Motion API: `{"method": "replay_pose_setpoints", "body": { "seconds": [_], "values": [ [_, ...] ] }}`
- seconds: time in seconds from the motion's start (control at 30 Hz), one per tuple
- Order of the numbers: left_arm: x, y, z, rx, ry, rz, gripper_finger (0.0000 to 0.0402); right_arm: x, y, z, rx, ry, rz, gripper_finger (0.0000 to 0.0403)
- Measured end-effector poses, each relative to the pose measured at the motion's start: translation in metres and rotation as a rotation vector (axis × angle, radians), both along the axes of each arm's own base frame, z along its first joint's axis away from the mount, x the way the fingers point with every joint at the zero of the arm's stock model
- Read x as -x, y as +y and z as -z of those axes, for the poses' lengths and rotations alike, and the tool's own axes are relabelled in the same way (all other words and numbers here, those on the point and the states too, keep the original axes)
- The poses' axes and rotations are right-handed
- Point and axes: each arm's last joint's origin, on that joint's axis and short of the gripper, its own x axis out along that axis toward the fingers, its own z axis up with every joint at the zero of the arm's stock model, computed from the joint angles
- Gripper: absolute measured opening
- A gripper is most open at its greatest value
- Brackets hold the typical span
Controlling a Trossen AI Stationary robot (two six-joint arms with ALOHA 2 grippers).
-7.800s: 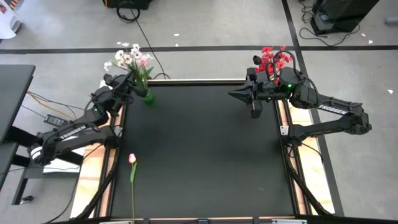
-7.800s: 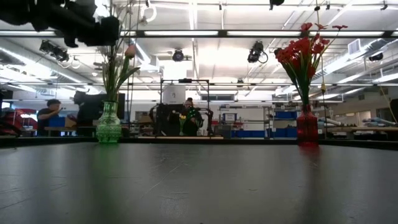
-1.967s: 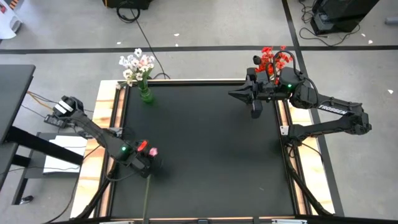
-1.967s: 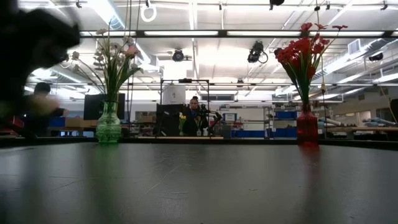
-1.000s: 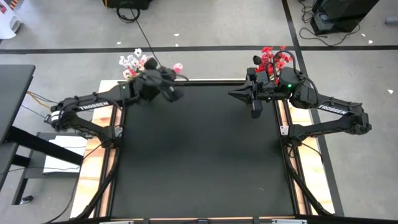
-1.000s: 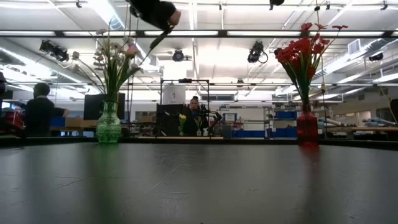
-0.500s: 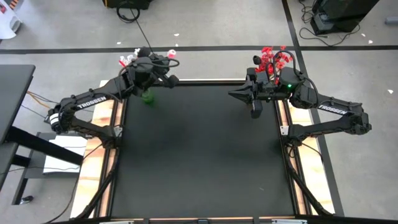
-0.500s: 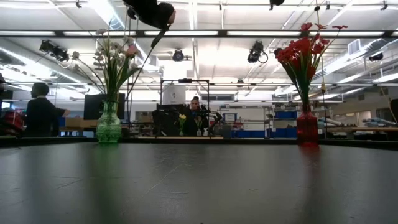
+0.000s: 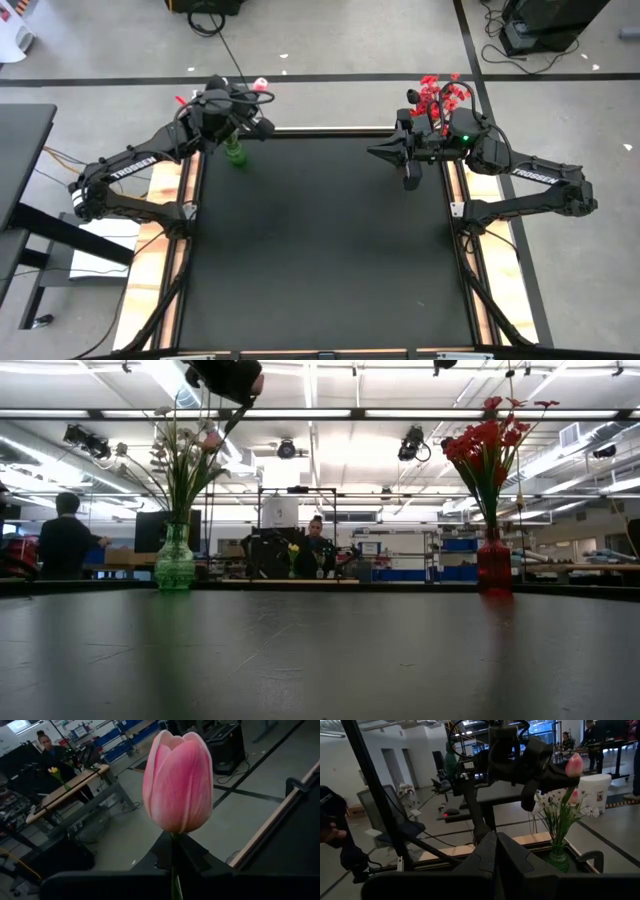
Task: Sort flowers into vase by color
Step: Put the pink tulip into the green flower vase
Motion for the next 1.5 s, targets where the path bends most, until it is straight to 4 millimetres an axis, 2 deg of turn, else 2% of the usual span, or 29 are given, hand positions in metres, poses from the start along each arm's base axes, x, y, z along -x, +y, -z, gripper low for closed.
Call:
{"method": "replay_pose_setpoints", "body": {
  "seconds": [0.47, 0.67, 0.93, 1.13, 1.3, 1.5],
  "values": [
    [0.003, 0.001, -0.004, -0.024, -0.008, -0.004, 0.0014, 0.000, 0.000, 0.000, 0.000, 0.000, 0.000, 0.0023],
    [0.011, 0.011, 0.003, 0.039, -0.003, -0.072, 0.0014, 0.000, 0.000, 0.000, 0.000, 0.000, 0.000, 0.0023],
    [0.013, 0.024, 0.027, 0.107, -0.092, -0.096, 0.0014, 0.000, 0.000, 0.000, 0.000, 0.000, 0.000, 0.0023],
    [0.011, 0.025, 0.040, 0.101, -0.172, -0.083, 0.0014, 0.000, 0.000, 0.000, 0.000, 0.000, 0.000, 0.0023],
    [0.016, 0.020, 0.030, 0.070, -0.254, -0.074, 0.0014, 0.000, 0.000, 0.000, 0.000, 0.000, 0.000, 0.0023],
    [0.028, 0.013, 0.019, 0.010, -0.265, -0.116, 0.0014, 0.000, 0.000, 0.000, 0.000, 0.000, 0.000, 0.0023]
  ]
}}
